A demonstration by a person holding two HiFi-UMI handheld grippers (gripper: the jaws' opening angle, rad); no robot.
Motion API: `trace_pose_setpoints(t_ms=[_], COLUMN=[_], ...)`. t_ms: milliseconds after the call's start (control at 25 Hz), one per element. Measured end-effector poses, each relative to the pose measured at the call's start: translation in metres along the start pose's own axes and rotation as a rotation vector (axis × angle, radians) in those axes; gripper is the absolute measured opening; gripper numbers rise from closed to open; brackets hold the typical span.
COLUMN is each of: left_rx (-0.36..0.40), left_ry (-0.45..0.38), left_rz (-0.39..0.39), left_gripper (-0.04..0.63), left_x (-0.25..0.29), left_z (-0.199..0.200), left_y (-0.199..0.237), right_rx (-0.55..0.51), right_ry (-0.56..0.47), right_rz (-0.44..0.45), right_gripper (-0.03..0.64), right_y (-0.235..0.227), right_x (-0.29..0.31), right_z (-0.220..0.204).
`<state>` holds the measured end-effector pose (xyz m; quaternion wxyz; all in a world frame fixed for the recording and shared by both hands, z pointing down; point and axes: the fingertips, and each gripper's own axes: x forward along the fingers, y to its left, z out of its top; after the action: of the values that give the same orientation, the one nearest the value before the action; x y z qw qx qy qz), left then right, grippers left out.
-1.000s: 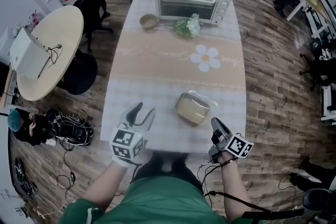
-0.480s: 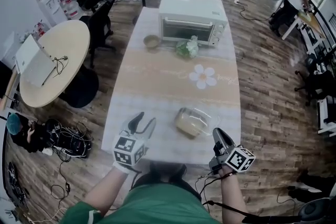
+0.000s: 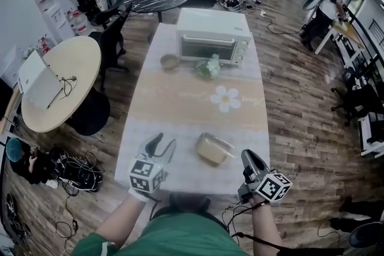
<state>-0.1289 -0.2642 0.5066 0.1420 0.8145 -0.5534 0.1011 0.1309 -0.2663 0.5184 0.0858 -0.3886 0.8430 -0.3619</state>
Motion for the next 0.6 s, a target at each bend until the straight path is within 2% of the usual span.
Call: trace_pose_setpoints(t_ms=[280, 600], left_rx=[0.005, -0.003], left_ry=[-0.031, -0.053], left_rz=[-0.004, -0.011], left_gripper=[0.186, 0.179], left_x=[0.0, 0.002], left_z=[0.016, 0.029], left_y=[-0.004, -0.008], right_rx=[-0.045, -0.04], right_ry=[-0.064, -0.148], right_rz=[0.02, 0.093], right_gripper=[0.04, 0.04], right_y=[0.018, 0.042], right_x=[-0.01, -0.019], right_z=[0.026, 0.058])
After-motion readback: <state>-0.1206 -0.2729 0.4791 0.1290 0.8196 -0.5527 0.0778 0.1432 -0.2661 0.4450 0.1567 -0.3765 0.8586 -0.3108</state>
